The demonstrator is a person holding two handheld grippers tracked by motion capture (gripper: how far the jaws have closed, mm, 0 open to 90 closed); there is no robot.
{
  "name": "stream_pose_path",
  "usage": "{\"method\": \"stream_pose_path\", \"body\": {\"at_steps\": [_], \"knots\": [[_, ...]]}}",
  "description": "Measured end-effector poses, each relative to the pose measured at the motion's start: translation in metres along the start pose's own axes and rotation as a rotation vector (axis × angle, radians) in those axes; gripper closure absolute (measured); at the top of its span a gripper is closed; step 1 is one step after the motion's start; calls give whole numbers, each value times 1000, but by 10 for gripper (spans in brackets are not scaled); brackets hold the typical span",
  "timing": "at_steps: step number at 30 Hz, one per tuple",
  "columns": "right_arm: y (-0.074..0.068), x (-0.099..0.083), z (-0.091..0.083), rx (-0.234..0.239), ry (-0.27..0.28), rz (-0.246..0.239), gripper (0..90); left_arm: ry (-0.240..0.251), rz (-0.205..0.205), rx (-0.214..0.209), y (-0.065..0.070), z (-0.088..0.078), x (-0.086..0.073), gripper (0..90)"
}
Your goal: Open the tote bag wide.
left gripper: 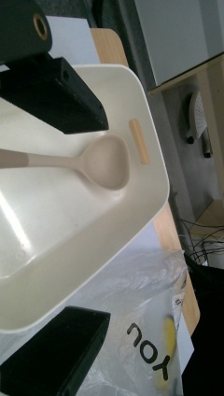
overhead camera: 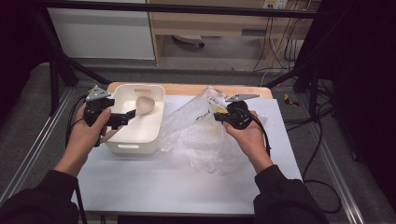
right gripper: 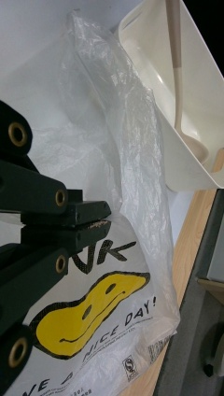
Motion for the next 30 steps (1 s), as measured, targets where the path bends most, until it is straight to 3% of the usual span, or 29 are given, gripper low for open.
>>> {"method": "stream_pose_path", "body": {"at_steps": [3,20,27,30], "knots": [[0,0,0,4,3,-1,900,-8,-6,22,-7,-3,-5,75],[3,-4,-1,3,-4,5,900,-41,-33,39,-25,-8,-24,77],[3,-7,1,4,-14,1,900,-73,-36,37,-29,1,-34,77],[2,-9,2,4,-19,0,900,-97,-39,56,-35,6,-42,86]]}}
Point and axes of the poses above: each handheld gripper's, and its own axes: z roughly forward along the jaws, x roughly out of its top, y roughly to its right, the point moved 10 cm from there along z, roughly forward along the jaws, and after that the axes turned 13 degrees about z, right-handed, at the moved point
